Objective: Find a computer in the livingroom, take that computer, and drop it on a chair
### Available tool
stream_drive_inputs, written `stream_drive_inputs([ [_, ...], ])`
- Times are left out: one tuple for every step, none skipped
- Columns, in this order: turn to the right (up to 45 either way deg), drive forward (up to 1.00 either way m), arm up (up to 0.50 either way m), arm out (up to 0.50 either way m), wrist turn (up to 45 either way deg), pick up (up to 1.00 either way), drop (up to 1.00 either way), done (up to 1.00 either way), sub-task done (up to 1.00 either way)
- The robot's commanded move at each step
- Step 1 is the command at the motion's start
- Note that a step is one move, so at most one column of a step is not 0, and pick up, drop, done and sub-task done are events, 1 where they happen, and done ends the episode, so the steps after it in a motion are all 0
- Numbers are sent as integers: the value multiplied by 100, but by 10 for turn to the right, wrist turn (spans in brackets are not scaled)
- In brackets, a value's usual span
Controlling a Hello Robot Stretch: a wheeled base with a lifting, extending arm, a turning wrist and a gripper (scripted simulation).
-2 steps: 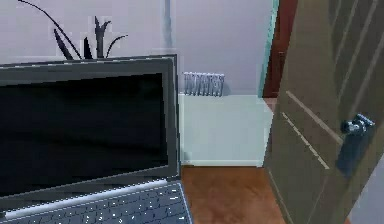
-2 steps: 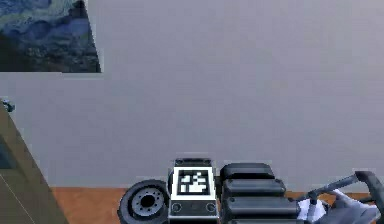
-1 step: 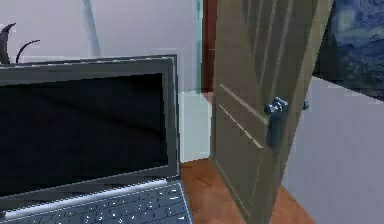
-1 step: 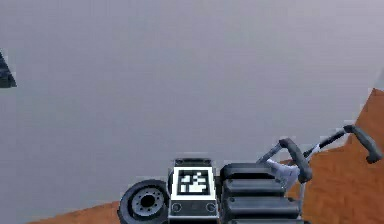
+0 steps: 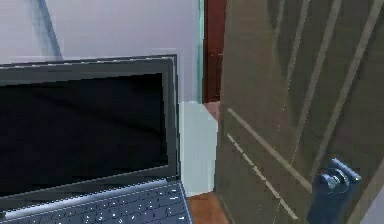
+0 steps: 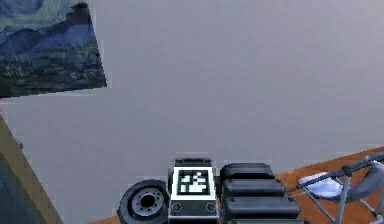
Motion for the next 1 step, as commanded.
stream_drive_inputs([
  [-150,0,0,0,0,0,0,0,0],
])
